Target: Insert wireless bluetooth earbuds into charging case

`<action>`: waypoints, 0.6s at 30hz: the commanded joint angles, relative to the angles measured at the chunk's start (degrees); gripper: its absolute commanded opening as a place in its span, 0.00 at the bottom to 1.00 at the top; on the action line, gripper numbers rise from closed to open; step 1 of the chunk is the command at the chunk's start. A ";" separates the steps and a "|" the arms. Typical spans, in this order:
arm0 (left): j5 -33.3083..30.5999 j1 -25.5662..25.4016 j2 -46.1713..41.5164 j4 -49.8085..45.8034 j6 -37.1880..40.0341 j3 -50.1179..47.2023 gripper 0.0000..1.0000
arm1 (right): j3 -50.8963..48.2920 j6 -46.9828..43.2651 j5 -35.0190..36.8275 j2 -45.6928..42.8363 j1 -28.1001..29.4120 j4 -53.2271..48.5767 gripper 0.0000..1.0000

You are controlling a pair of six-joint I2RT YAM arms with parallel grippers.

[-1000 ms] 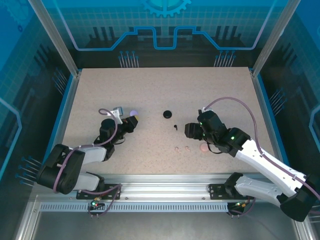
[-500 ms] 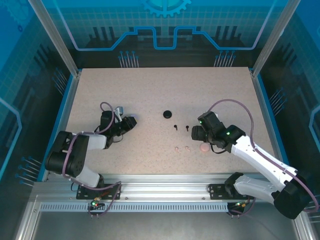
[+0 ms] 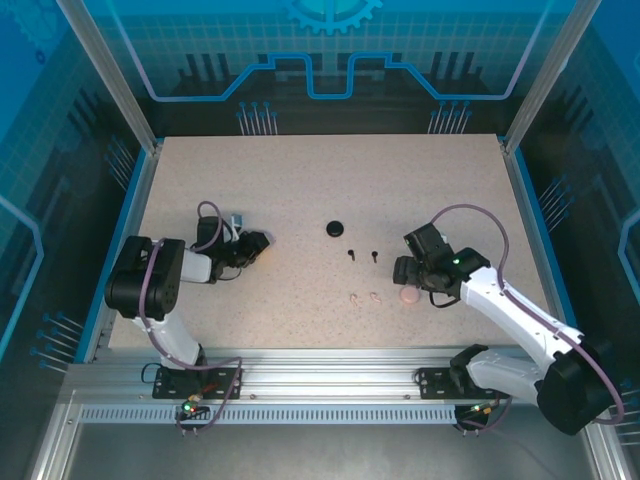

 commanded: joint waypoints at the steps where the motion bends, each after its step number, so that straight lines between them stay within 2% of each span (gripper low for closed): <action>1: -1.55 0.83 2.04 -2.59 -0.45 0.28 0.34 | -0.48 -0.03 -1.06 1.25 -1.45 -2.12 0.85; 5: -3.02 1.46 -0.39 -6.66 1.12 0.38 0.50 | -0.67 -0.05 -1.50 1.71 -1.95 -2.16 0.87; 10: -6.18 2.29 -5.02 -14.58 4.09 1.67 0.61 | -1.00 0.06 -2.28 1.57 -2.37 -2.12 0.89; 18: -12.06 3.13 -18.17 -26.37 9.23 3.88 0.68 | -0.83 -0.94 -3.14 2.72 -2.78 -2.13 0.89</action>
